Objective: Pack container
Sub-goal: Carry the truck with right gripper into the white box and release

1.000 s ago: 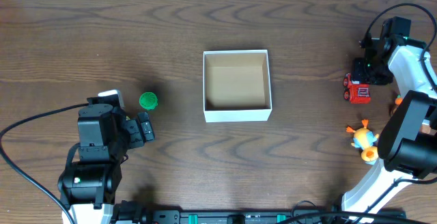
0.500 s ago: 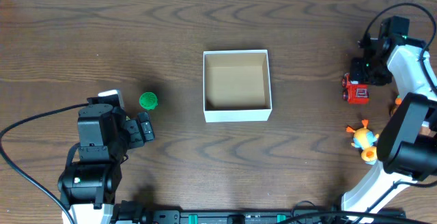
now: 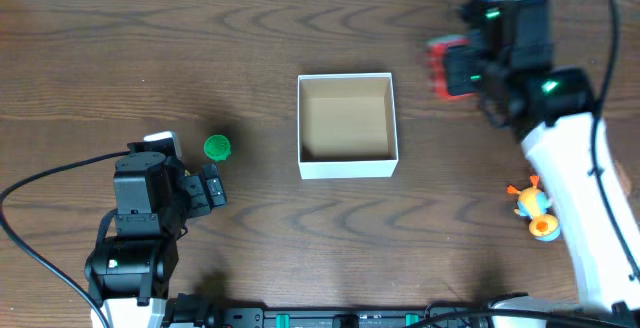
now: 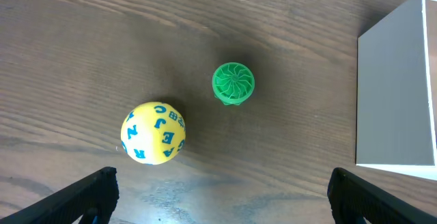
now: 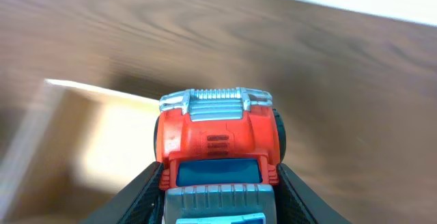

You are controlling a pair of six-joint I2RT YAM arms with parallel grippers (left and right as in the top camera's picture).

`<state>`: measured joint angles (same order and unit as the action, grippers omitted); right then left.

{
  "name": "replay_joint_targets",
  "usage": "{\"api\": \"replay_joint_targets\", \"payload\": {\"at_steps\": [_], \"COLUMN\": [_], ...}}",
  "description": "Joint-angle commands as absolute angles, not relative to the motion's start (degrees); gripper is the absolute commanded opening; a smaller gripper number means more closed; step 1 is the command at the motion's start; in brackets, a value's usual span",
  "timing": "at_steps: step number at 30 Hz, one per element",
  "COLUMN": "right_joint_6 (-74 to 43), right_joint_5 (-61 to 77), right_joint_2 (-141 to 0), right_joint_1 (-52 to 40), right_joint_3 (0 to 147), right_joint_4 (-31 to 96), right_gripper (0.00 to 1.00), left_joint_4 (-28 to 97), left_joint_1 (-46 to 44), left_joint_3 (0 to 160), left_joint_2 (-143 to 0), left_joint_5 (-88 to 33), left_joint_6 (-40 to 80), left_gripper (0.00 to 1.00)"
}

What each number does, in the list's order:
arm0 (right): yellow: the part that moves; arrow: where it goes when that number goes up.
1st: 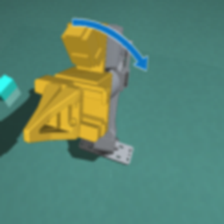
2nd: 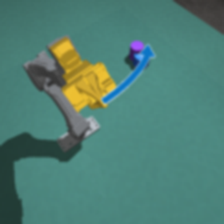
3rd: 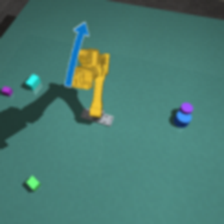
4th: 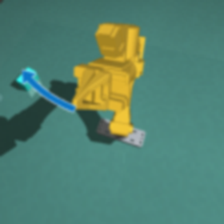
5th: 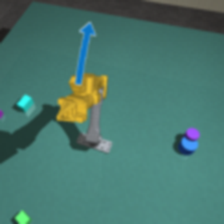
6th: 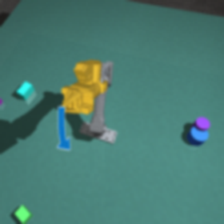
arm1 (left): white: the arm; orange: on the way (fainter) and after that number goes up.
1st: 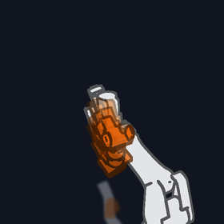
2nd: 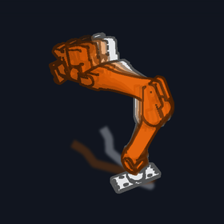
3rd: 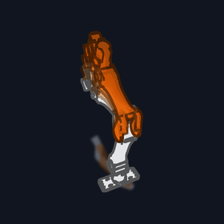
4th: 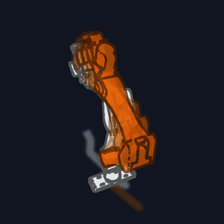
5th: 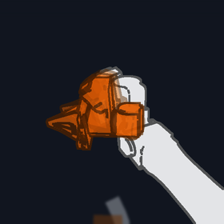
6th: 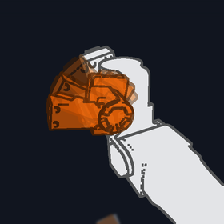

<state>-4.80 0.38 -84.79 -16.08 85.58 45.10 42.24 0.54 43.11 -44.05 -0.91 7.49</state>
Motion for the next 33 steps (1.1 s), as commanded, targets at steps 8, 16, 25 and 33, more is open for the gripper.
{"api": "replay_joint_targets", "payload": {"at_steps": [8, 16, 25, 33], "right_joint_6": [-30.8, -34.2, -34.2, -28.6], "right_joint_5": [-12.4, -12.6, -12.6, -12.6], "right_joint_2": [-89.5, -102.5, -111.7, -112.0], "right_joint_1": [-32.4, -32.5, -31.4, -30.7], "right_joint_3": [86.0, 85.9, 85.9, 86.1], "right_joint_4": [44.7, 44.4, 41.9, 38.9], "right_gripper": [0.01, 0.01, 0.02, 0.57], "left_joint_4": [42.9, 42.9, 42.9, 42.9], "left_joint_1": [0.7, 0.7, 0.7, 0.7], "left_joint_3": [44.4, 44.4, 44.4, 44.4], "left_joint_2": [-44.1, -44.1, -44.1, -44.1], "left_joint_5": [-0.9, -0.9, -0.9, -0.9], "left_joint_6": [7.8, 7.8, 7.8, 7.8], "left_gripper": [0.98, 0.98, 0.98, 0.98]}}
